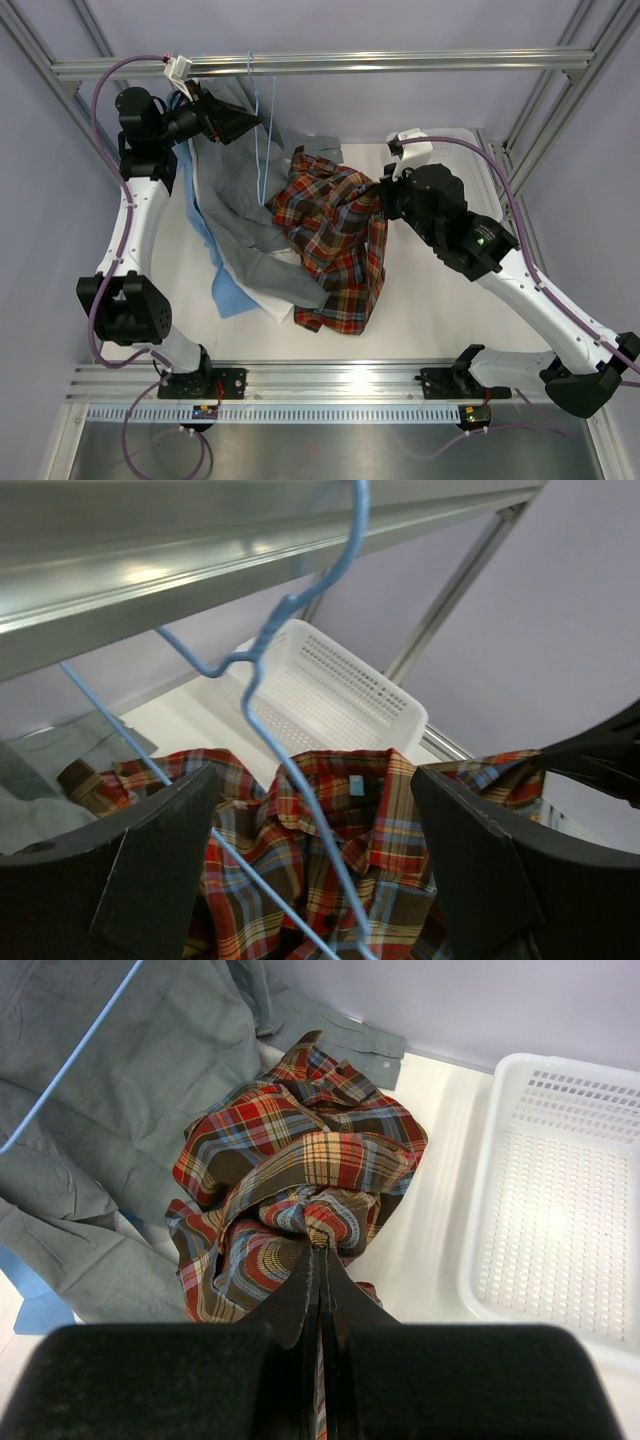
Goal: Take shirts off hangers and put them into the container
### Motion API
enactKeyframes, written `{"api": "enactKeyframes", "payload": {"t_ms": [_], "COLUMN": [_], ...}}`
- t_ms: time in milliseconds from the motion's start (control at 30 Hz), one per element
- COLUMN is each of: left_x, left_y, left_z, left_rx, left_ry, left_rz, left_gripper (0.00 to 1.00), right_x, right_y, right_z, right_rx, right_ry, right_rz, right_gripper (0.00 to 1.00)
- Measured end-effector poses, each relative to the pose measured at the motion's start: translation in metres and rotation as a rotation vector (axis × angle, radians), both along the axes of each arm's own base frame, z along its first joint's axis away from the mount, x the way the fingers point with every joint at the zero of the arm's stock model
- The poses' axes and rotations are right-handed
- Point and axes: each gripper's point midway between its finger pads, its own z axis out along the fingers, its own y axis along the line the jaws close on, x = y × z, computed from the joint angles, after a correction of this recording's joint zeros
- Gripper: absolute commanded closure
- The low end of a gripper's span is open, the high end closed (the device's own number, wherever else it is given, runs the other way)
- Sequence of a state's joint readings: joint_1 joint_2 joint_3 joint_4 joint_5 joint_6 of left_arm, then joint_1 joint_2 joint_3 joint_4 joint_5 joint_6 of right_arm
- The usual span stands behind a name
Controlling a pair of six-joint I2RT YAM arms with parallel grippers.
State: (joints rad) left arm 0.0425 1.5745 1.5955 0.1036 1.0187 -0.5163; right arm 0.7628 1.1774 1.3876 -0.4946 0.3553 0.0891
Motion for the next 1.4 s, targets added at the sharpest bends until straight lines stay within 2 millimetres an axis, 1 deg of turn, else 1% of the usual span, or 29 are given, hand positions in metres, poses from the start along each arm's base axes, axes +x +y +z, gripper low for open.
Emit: {"api": "enactKeyframes", "payload": {"t_ms": [200,333,433,500,567,633,700,767,800,833,900,933,967,1000,1067,1167,1200,1233,1267,1333,1367,1400], "left_x": [-0.008,-0.012,-0.022,-0.034,-0.050,-0.072,-0.097,-0.120,-0.129,-0.139,-0.148,-0.152,-0.155,-0.157,-0.160,-0.159,-0.159,-0.160,-0.160,-0.163,-0.165,-0.167], "left_y": [-0.005,-0.004,0.000,0.002,0.005,0.002,-0.009,-0.021,-0.027,-0.033,-0.038,-0.040,-0.040,-0.041,-0.040,-0.040,-0.041,-0.041,-0.040,-0.040,-0.039,-0.039], "left_z": [0.015,0.014,0.015,0.021,0.032,0.047,0.059,0.068,0.069,0.070,0.070,0.066,0.061,0.053,0.035,0.012,0.005,0.000,-0.004,-0.010,-0.011,-0.012], "left_rx": [-0.039,-0.032,-0.012,0.007,0.026,0.045,0.057,0.070,0.075,0.085,0.085,0.088,0.090,0.095,0.111,0.136,0.142,0.147,0.151,0.149,0.147,0.140], "left_ry": [-0.029,-0.019,-0.007,-0.010,-0.031,-0.072,-0.107,-0.139,-0.145,-0.153,-0.148,-0.139,-0.128,-0.113,-0.071,-0.019,-0.008,0.004,0.010,0.021,0.024,0.025], "left_rz": [-0.054,-0.037,0.010,0.056,0.109,0.149,0.165,0.176,0.182,0.191,0.205,0.215,0.227,0.240,0.260,0.286,0.294,0.299,0.304,0.307,0.309,0.310], "left_gripper": [0.16,0.18,0.18,0.24,0.28,0.31,0.38,0.50,0.59,0.64,0.75,0.89,0.93,0.94,0.92,0.94,0.93,0.86,0.70,0.62,0.49,0.46], "right_x": [0.000,0.000,-0.002,-0.003,-0.004,-0.006,-0.008,-0.011,-0.013,-0.014,-0.020,-0.024,-0.028,-0.034,-0.046,-0.071,-0.079,-0.088,-0.096,-0.109,-0.115,-0.120], "right_y": [0.000,-0.001,-0.003,-0.004,-0.006,-0.007,-0.009,-0.013,-0.014,-0.017,-0.023,-0.027,-0.031,-0.038,-0.051,-0.077,-0.086,-0.095,-0.103,-0.117,-0.123,-0.129], "right_z": [0.000,-0.001,0.003,0.014,0.027,0.043,0.060,0.078,0.089,0.103,0.130,0.147,0.166,0.186,0.225,0.285,0.301,0.315,0.326,0.338,0.343,0.348], "right_rx": [-0.006,-0.010,-0.015,-0.005,0.011,0.031,0.050,0.063,0.073,0.086,0.107,0.123,0.143,0.157,0.195,0.259,0.280,0.296,0.306,0.309,0.309,0.313], "right_ry": [-0.001,0.000,-0.001,-0.016,-0.036,-0.061,-0.085,-0.109,-0.124,-0.145,-0.188,-0.219,-0.255,-0.292,-0.375,-0.515,-0.559,-0.604,-0.641,-0.696,-0.718,-0.742], "right_rz": [0.001,0.000,0.001,0.001,0.002,0.002,0.003,0.005,0.005,0.006,0.008,0.009,0.009,0.010,0.009,-0.002,-0.005,-0.009,-0.014,-0.022,-0.027,-0.032], "right_gripper": [1.00,1.00,1.00,1.00,1.00,1.00,1.00,1.00,1.00,1.00,1.00,1.00,1.00,1.00,1.00,1.00,1.00,1.00,1.00,1.00,1.00,1.00]}}
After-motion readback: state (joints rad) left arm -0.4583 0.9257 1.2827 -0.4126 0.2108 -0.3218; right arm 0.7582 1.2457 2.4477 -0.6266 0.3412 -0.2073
